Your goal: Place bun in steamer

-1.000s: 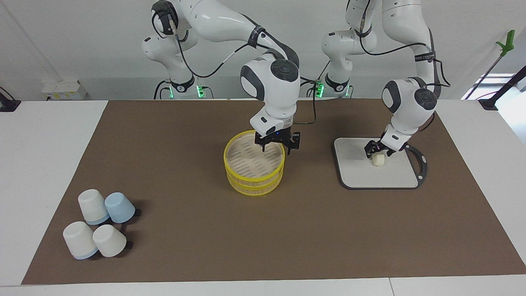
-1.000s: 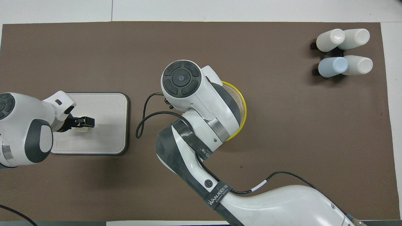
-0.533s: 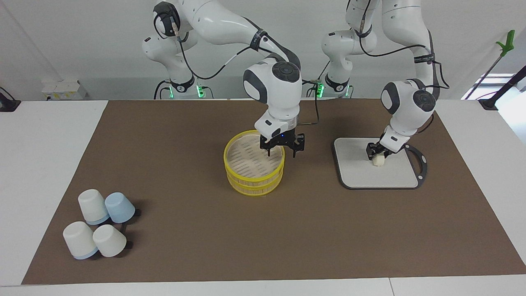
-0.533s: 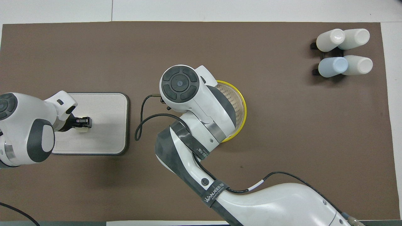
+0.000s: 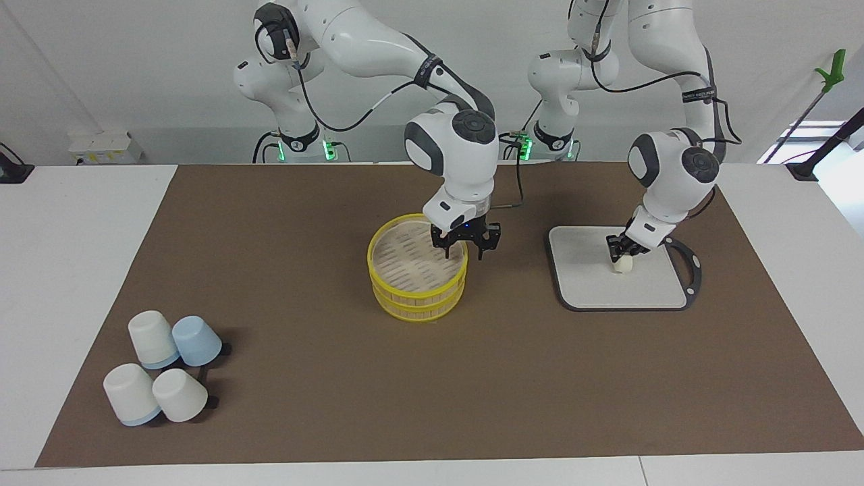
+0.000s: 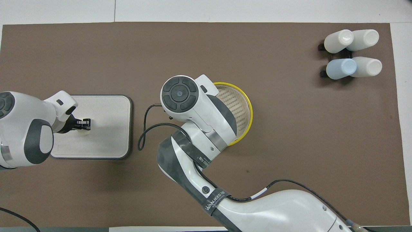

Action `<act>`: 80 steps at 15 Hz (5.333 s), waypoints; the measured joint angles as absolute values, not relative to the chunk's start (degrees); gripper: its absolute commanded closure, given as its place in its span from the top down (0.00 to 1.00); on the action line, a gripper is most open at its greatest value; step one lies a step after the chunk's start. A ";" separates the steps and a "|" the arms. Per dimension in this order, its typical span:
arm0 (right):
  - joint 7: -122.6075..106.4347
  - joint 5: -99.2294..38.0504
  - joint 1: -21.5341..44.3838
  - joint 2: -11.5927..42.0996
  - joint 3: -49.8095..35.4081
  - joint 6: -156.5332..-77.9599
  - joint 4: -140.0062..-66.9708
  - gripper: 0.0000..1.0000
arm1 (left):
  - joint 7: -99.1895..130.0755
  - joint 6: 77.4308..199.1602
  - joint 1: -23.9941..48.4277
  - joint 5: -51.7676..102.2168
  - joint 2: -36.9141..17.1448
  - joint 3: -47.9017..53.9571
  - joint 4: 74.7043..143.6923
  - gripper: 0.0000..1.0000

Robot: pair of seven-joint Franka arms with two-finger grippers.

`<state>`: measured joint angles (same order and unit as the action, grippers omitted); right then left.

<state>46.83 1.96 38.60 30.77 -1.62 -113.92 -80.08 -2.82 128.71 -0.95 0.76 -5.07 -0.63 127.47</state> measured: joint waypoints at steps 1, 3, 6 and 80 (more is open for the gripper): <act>46.91 1.96 38.95 30.77 -1.62 -113.92 -80.19 0.00 | -2.60 126.63 -0.90 0.76 -5.07 -0.60 125.86 0.30; 46.97 2.45 39.46 30.77 -1.60 -113.91 -80.35 0.00 | -1.02 122.80 -0.14 0.76 -5.07 -0.55 122.79 0.30; 46.97 5.02 39.65 30.77 -1.86 -113.66 -80.16 0.00 | 4.94 119.42 2.75 0.76 -5.07 -0.41 119.82 0.30; 49.34 -1.70 32.39 26.21 -1.64 -111.81 -81.38 0.00 | 6.17 90.81 3.79 2.76 -13.95 -2.03 87.39 1.00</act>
<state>49.34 -1.70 32.39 26.21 -1.64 -111.81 -81.38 6.17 90.81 3.79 2.76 -13.95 -2.03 87.39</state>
